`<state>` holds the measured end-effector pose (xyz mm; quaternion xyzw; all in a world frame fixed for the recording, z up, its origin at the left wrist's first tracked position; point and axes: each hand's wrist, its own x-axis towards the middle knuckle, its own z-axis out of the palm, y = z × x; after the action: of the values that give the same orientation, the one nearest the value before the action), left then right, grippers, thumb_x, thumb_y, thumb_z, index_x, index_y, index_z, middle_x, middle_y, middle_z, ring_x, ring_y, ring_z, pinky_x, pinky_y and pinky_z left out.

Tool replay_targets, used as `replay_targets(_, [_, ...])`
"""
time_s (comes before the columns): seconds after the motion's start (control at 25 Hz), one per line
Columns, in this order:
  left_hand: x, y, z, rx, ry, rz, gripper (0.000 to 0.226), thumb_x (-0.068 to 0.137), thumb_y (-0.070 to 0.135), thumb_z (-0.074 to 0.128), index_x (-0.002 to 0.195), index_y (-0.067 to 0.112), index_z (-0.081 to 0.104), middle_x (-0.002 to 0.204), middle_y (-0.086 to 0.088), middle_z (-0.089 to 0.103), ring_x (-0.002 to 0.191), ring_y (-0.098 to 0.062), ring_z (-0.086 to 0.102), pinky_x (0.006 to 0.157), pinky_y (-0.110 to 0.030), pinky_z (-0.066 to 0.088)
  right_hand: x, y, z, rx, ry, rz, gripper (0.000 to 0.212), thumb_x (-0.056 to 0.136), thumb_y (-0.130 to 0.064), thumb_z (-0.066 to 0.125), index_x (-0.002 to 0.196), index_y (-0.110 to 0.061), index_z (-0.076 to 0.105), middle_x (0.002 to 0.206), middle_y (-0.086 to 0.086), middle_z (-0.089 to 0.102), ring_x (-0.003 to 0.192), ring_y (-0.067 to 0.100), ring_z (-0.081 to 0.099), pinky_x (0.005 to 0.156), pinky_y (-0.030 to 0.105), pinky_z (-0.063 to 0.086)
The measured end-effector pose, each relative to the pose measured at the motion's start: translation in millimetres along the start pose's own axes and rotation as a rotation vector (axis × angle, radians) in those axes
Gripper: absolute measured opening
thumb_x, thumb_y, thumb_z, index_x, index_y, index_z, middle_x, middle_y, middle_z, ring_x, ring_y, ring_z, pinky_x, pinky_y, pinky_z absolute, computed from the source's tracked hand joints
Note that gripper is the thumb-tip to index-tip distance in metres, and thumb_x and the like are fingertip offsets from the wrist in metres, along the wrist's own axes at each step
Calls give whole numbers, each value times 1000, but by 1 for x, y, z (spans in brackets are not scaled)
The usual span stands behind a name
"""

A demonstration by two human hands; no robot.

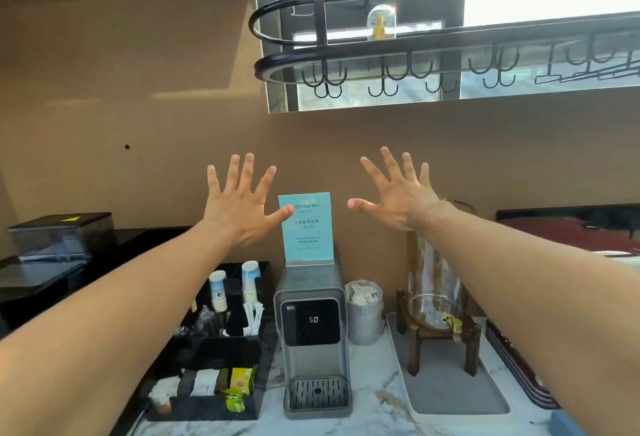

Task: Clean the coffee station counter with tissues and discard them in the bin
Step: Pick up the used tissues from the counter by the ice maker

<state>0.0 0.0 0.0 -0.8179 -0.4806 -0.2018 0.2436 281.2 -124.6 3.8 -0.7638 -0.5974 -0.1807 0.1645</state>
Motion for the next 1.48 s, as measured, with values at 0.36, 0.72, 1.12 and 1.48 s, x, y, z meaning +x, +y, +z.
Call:
replay_targets(0.36, [-54, -25, 11, 41, -98, -134, 103, 69, 96, -7, 154, 40, -13, 166, -9, -21, 152, -31, -24, 119, -65, -12, -3, -32, 48, 54, -76, -123, 91, 74, -91, 13, 146, -46, -20, 160, -1, -27, 147, 39, -20, 115, 65, -10])
replay_targets(0.72, [-143, -111, 8, 150, -228, -297, 103, 72, 96, -2, 155, 37, -14, 167, -9, -19, 152, -33, -22, 118, -65, -9, -15, -154, 84, 177, -179, -300, 85, 74, -91, 4, 144, -51, -21, 160, -5, -27, 147, 34, -20, 116, 62, -10])
replay_targets(1.12, [-275, -301, 5, 217, -297, -494, 104, 68, 97, -7, 154, 39, -16, 167, -8, -19, 152, -32, -24, 119, -66, -10, -37, -389, 118, 284, -183, -533, 85, 72, -92, 1, 142, -51, -22, 161, -4, -25, 147, 37, -18, 113, 63, -10])
replay_targets(1.48, [-391, -469, 26, 199, -438, -579, 108, 66, 98, -3, 156, 39, -11, 167, -11, -13, 154, -33, -18, 118, -67, -8, -83, -608, 160, 308, -293, -693, 83, 82, -84, 19, 146, -47, -19, 163, -2, -20, 149, 37, -14, 115, 61, -7])
